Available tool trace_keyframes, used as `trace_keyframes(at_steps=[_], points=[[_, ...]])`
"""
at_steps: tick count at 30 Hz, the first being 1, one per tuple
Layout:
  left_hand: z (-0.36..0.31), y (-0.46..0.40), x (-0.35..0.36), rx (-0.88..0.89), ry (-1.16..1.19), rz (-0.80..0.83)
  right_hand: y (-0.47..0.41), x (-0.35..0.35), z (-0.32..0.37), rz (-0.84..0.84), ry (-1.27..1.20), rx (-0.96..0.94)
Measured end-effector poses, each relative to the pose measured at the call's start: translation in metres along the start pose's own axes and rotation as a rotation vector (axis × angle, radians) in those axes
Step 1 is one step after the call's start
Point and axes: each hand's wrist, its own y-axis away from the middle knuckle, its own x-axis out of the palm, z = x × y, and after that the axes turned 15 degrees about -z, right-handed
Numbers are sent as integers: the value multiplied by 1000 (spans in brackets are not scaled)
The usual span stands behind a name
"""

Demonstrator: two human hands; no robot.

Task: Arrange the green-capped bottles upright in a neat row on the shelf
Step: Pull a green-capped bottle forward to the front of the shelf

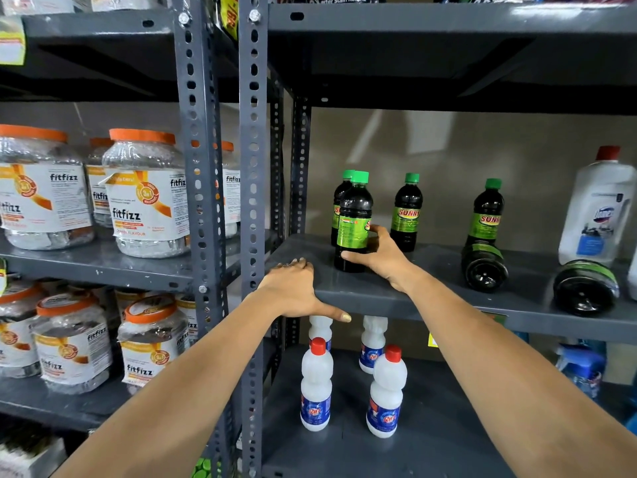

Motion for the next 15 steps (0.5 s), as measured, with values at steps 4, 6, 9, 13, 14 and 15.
trace_keyframes(at_steps=[4, 6, 9, 13, 14, 15], points=[[0, 0, 1, -2, 8, -9, -5, 2, 1, 31, -52, 56], [0, 0, 1, -1, 7, -6, -2, 1, 2, 7, 3, 36], [0, 0, 0, 1, -10, 0, 0, 0, 2, -5, 22, 10], [0, 0, 1, -7, -9, 3, -3, 1, 2, 11, -7, 48], [0, 0, 0, -6, -6, 2, -2, 1, 2, 4, 17, 30], [0, 0, 0, -4, -4, 3, 0, 1, 2, -9, 52, 7]])
